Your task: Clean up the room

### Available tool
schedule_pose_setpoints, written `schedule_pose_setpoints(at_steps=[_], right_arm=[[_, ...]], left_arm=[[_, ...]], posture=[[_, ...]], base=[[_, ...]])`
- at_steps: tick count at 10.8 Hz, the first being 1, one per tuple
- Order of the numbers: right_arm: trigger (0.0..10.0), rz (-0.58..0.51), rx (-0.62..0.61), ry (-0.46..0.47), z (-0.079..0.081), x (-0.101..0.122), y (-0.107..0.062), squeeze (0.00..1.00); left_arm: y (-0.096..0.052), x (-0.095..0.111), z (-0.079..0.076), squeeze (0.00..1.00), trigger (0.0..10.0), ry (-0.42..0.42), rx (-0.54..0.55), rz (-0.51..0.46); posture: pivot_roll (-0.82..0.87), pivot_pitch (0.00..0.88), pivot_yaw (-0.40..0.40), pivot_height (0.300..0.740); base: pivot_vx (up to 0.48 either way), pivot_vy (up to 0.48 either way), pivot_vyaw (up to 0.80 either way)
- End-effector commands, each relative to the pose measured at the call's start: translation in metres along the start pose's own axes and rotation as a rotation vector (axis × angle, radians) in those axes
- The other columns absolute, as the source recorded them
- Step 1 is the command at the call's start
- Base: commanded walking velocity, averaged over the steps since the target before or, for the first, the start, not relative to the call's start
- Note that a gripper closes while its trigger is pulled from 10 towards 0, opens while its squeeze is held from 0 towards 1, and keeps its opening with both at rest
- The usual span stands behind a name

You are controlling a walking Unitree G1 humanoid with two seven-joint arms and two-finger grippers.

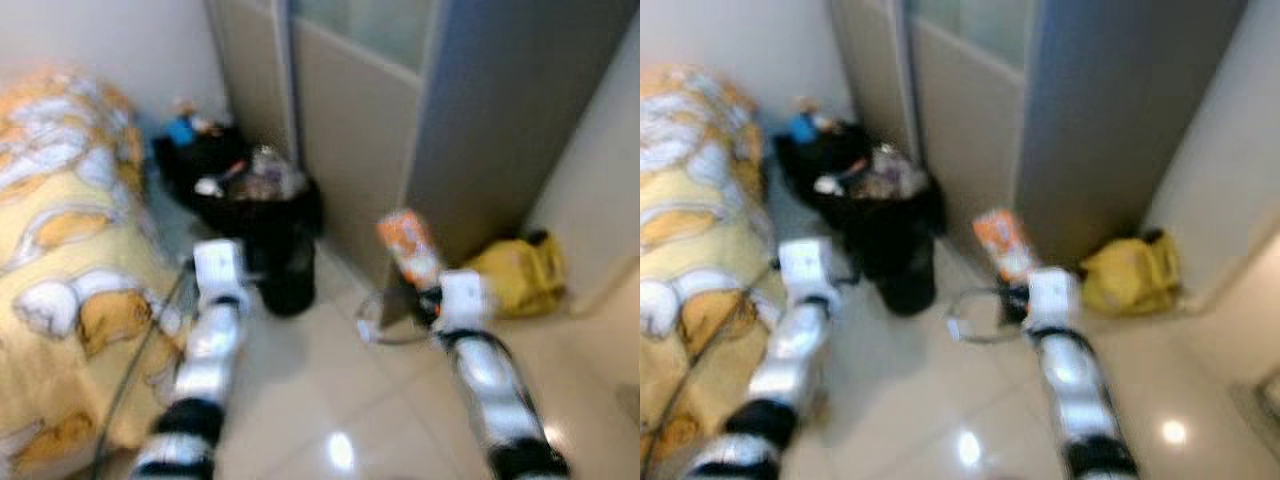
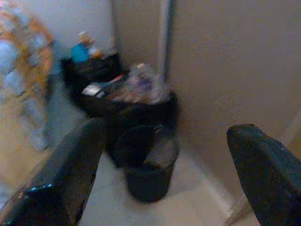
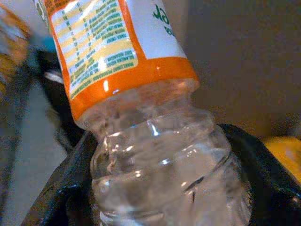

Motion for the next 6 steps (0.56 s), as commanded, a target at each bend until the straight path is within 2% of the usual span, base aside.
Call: schedule_pose_setpoints(at_steps=[1, 2, 3, 6], right_arm=[[10.0, -0.050, 0.018, 0.017, 0.013, 0.017, 0.009, 0.00], [10.0, -0.049, 0.015, 0.018, 0.014, 0.017, 0.009, 0.00], [10.0, -0.047, 0.010, 0.019, 0.015, 0.017, 0.009, 0.00], [10.0, -0.047, -0.006, 0.008, 0.010, 0.018, 0.013, 0.00]], left_arm=[[0.004, 0.010, 0.014, 0.00, 10.0, 0.025, 0.026, -0.022], [0.004, 0.011, 0.014, 0.00, 10.0, 0.026, 0.026, -0.023], [0.008, 0.017, 0.014, 0.00, 10.0, 0.063, 0.014, -0.040], [0.014, 0.020, 0.018, 0.00, 10.0, 0.034, 0.028, -0.026]], posture=[[-0.24, 0.000, 0.072, 0.740], [-0.25, 0.000, 0.072, 0.740], [-0.25, 0.000, 0.078, 0.740], [-0.27, 0.000, 0.089, 0.740]], base=[[0.480, 0.000, 0.00], [0.480, 0.000, 0.00], [0.480, 0.000, 0.00], [0.480, 0.000, 0.00]])
Point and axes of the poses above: a point about 5 cm out from each wrist's last joint towards the gripper, its own y axis pointing out of the wrist towards the gripper, its own x axis along the axis of the wrist's last joint, z = x × y, the point moved 3 cm from there along y, pointing out of the wrist towards the gripper, and after that the axes turned 8 degrees about -y, right-handed, at the moved point
